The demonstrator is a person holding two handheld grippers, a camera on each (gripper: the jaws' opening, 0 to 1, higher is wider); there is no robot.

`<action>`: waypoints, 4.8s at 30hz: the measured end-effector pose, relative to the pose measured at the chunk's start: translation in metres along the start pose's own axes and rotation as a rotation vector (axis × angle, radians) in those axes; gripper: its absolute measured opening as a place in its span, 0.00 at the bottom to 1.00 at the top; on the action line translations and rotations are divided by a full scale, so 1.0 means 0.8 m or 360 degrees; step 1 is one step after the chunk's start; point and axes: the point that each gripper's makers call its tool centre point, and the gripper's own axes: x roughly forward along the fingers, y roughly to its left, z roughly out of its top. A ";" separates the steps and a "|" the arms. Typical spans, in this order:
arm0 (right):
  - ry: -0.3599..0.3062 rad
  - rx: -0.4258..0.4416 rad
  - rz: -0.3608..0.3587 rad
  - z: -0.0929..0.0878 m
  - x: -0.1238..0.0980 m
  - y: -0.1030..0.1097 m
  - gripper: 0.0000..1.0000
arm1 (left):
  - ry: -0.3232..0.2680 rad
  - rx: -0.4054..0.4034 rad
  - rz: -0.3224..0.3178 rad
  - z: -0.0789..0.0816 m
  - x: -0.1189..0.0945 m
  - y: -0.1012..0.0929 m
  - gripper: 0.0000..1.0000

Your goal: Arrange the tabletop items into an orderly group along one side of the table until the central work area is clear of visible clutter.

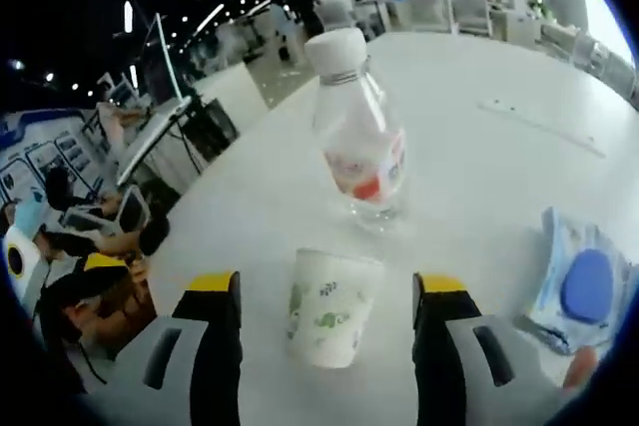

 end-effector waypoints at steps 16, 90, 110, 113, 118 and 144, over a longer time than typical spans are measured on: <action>0.0186 0.0064 -0.0016 -0.018 0.029 -0.006 0.55 | -0.0014 -0.0010 -0.0006 0.001 0.001 0.000 0.76; -0.0241 0.0165 0.0043 0.008 -0.011 -0.057 0.43 | 0.0109 0.0009 -0.0049 -0.017 0.007 -0.008 0.73; -0.0518 0.0073 -0.0021 0.051 -0.022 -0.079 0.42 | 0.0137 -0.0015 -0.0068 -0.022 0.009 -0.010 0.72; -0.0553 0.0047 -0.0045 0.056 -0.022 -0.086 0.42 | 0.0141 -0.0024 -0.0071 -0.023 0.009 -0.011 0.72; -0.0580 0.0043 -0.0069 0.061 -0.018 -0.095 0.41 | 0.0148 -0.0031 -0.0074 -0.024 0.008 -0.011 0.71; -0.0638 0.0003 -0.0170 0.080 0.016 -0.133 0.41 | 0.0170 -0.0091 -0.0057 -0.030 0.008 -0.006 0.71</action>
